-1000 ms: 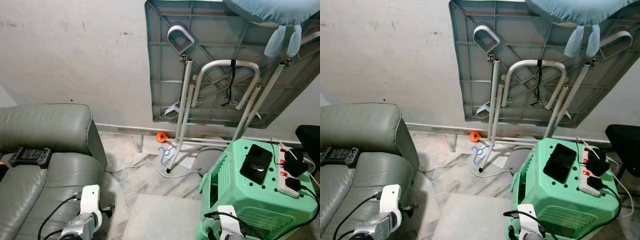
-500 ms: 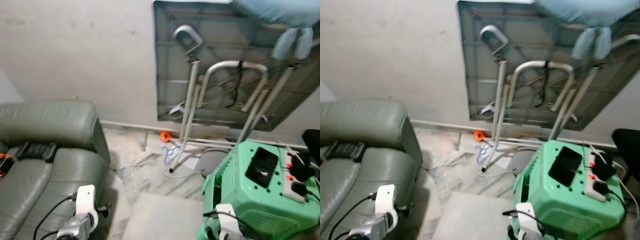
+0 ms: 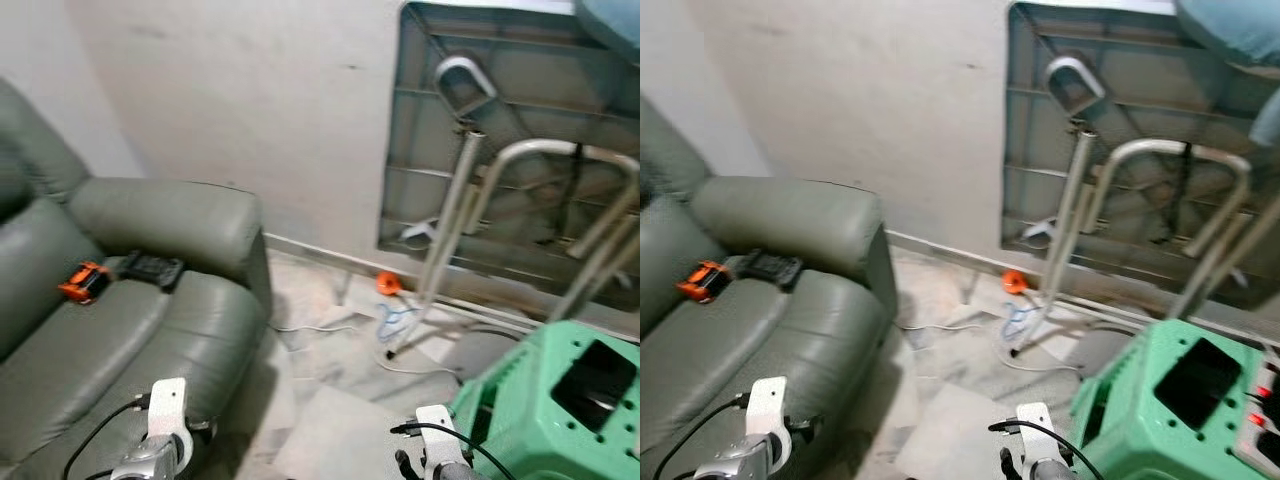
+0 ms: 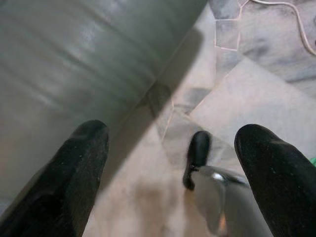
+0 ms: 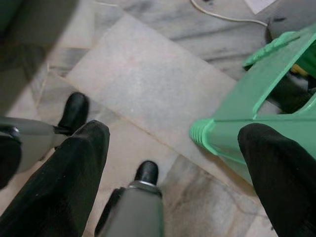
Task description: Move the pillow to the sofa
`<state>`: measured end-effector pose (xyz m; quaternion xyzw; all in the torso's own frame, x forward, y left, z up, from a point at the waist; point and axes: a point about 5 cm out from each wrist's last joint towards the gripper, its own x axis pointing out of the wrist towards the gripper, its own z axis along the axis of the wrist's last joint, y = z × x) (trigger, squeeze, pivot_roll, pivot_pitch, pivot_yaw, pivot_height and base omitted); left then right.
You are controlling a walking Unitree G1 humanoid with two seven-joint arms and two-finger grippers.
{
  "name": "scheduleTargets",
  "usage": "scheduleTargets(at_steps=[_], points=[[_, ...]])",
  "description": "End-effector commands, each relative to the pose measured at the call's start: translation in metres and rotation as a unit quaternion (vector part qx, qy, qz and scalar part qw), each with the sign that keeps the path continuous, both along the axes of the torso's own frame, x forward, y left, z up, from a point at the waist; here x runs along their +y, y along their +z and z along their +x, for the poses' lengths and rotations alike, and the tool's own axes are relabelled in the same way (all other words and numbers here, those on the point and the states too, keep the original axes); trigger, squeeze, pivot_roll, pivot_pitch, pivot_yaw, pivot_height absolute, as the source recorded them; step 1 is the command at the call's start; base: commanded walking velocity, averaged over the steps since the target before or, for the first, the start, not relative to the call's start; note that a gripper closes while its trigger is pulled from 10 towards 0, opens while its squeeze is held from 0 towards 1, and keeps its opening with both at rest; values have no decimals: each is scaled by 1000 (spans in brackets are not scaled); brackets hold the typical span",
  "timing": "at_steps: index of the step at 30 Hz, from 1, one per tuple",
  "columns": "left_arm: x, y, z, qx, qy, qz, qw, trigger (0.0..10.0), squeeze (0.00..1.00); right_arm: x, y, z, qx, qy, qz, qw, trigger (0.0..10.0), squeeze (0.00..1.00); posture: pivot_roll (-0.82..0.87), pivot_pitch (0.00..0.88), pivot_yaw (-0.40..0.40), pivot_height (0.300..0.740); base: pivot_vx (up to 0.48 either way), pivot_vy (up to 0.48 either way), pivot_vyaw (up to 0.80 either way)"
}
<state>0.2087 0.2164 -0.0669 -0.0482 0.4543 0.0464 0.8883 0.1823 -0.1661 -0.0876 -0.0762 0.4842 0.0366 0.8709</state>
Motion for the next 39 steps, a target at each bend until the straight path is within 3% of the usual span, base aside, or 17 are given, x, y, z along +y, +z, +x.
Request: scheduleTargets(at_steps=[1, 6, 10, 14, 19, 26, 39], points=[[2, 0, -1, 2, -7, 5, 1000, 10000, 0, 9, 3, 7, -11, 10, 1, 1000, 10000, 0, -32, 0, 40, 740, 0, 0, 800], [4, 2, 1, -10, -18, 13, 1000, 10000, 0, -2, 5, 10, -14, 10, -4, 1000, 10000, 0, -34, 0, 38, 740, 0, 0, 800], [3, 4, 3, -31, -11, -22, 999, 10000, 0, -3, 8, 15, -19, 14, -6, 1000, 10000, 0, -35, 2, 39, 740, 0, 0, 800], [8, 7, 7, -30, -43, 35, 998, 10000, 0, -2, 8, 17, -21, 18, -8, 1000, 10000, 0, -36, 4, 40, 740, 0, 0, 800], [8, 4, 3, -17, -29, 21, 999, 10000, 0, -8, 6, 10, -17, 19, -12, 1000, 10000, 0, -38, 6, 41, 740, 0, 0, 800], [7, 0, -4, -3, -43, 31, 999, 10000, 0, -9, 5, 9, -16, 23, -14, 1000, 10000, 0, -38, 9, 40, 740, 0, 0, 800], [20, -1, -11, 12, -45, 55, 997, 10000, 0, -7, 5, 9, -13, 32, -19, 999, 10000, 0, -36, 15, 38, 740, 0, 0, 800]])
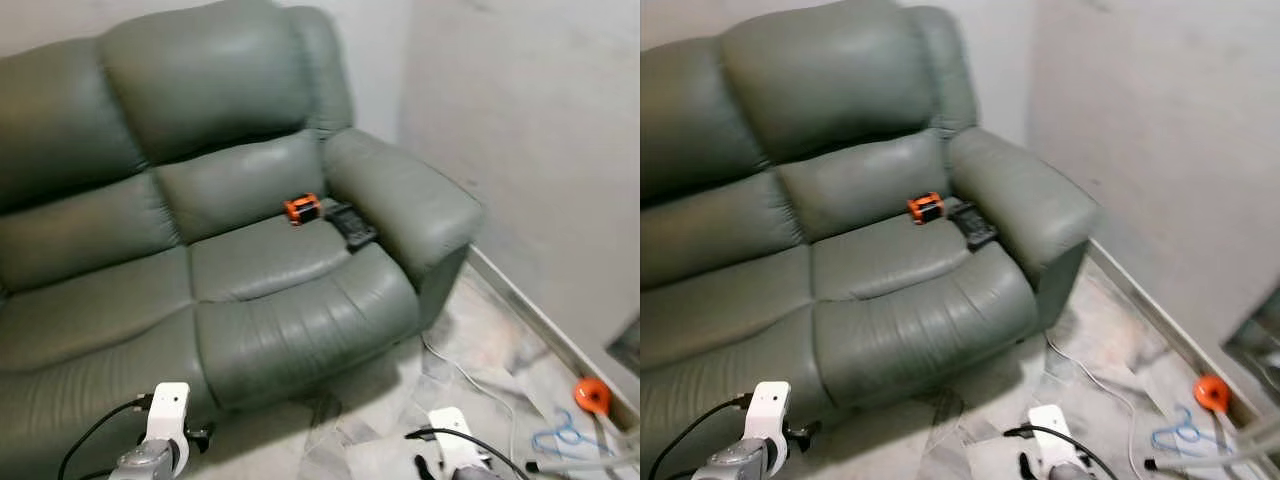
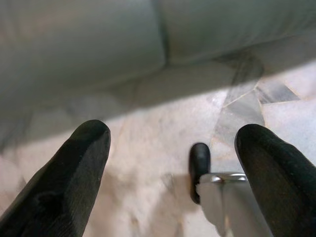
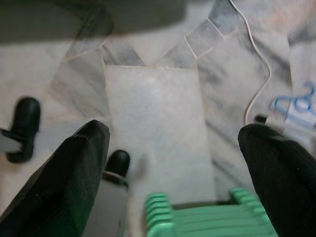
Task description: Move the pillow to the sofa
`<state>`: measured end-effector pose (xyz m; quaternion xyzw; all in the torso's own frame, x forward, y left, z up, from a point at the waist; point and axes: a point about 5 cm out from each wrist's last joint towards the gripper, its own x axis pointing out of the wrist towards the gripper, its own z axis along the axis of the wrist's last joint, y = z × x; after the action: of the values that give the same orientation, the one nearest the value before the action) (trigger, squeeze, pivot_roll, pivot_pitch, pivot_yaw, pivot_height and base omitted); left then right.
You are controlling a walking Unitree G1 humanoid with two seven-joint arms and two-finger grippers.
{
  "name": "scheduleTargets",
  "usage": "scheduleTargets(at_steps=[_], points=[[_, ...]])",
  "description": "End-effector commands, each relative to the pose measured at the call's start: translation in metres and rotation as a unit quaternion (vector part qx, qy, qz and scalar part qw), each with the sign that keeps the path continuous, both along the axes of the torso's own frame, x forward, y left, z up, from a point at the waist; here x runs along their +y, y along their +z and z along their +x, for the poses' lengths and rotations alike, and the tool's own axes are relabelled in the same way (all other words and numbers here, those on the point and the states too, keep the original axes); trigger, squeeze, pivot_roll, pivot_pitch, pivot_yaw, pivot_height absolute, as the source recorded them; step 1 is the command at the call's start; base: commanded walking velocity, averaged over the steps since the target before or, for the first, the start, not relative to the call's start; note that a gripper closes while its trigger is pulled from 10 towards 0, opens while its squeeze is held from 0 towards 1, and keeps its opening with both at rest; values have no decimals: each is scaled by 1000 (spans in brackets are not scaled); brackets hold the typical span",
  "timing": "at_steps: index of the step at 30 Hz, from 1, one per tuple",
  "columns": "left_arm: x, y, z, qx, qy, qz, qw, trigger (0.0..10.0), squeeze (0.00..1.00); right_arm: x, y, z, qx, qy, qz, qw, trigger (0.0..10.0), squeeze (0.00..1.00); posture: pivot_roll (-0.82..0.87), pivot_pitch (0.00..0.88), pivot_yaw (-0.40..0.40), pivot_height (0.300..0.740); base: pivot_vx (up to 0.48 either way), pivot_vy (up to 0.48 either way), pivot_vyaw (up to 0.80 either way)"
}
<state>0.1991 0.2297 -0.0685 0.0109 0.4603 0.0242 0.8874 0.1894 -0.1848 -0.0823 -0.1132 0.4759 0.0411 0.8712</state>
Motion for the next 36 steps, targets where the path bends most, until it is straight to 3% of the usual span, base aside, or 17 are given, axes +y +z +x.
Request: scheduleTargets(at_steps=[1, 7, 25, 30, 36], points=[[7, 1, -1, 5, 2, 15, 1000, 10000, 0, 11, 0, 2, -4, 10, 11, 1000, 10000, 0, -36, 15, 38, 740, 0, 0, 800], [12, 1, -4, 10, 1, 22, 1000, 10000, 0, 10, -1, -1, -1, 18, 7, 1000, 10000, 0, -34, 12, 30, 740, 0, 0, 800], [-3, -3, -4, 15, -14, 23, 1000, 10000, 0, 10, -1, -2, 0, 47, -8, 999, 10000, 0, -30, 2, 30, 740, 0, 0, 780], [-6, -4, -4, 19, -12, 21, 1000, 10000, 0, 12, -1, 0, -1, 46, -3, 999, 10000, 0, -29, 3, 30, 740, 0, 0, 93], [-11, -6, -6, 24, -8, 16, 1000, 10000, 0, 27, 1, 6, -5, 51, 0, 999, 10000, 0, -32, 10, 36, 740, 0, 0, 0]])
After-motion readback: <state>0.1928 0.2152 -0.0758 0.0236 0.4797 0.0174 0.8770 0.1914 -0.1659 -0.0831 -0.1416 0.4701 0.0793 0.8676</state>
